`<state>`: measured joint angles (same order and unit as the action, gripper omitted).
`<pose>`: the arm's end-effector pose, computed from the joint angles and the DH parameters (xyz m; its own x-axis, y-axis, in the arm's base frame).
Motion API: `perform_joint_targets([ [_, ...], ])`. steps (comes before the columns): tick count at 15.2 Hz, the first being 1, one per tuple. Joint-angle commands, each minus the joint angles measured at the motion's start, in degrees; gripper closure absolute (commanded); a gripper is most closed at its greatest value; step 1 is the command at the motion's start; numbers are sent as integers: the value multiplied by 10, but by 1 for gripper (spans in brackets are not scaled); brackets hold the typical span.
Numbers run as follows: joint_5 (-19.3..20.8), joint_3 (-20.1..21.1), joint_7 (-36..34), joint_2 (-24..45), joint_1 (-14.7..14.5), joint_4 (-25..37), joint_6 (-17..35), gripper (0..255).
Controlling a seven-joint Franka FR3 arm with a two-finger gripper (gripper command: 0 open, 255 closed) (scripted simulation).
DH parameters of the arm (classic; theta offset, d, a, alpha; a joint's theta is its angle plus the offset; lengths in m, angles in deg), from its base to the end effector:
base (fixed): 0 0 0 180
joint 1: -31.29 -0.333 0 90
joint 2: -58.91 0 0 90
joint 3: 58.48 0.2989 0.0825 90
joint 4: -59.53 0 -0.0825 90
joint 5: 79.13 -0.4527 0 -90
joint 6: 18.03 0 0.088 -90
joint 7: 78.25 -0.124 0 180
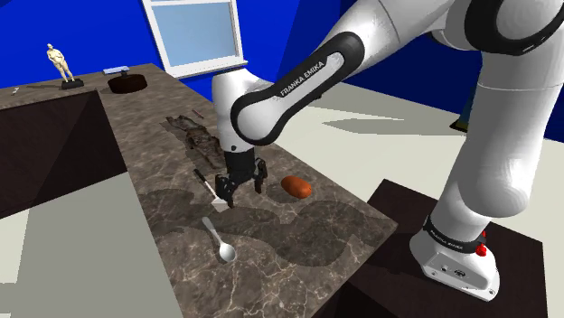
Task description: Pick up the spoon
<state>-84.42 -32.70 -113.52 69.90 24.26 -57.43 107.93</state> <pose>0.5277 0.3451 0.2829 0.9893 -0.0974 -0.1085 -0.1097 -0.9874 -0.1144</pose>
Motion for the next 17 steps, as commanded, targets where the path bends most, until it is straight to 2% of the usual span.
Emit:
perform_joint_targets([
  [1, 16, 1, -30, 47, -15, 38, 9, 0],
  [8, 59, -18, -99, 207, -74, 191, 17, 0],
  [17, 71, -28, -100, 249, -83, 190, 58, 0],
])
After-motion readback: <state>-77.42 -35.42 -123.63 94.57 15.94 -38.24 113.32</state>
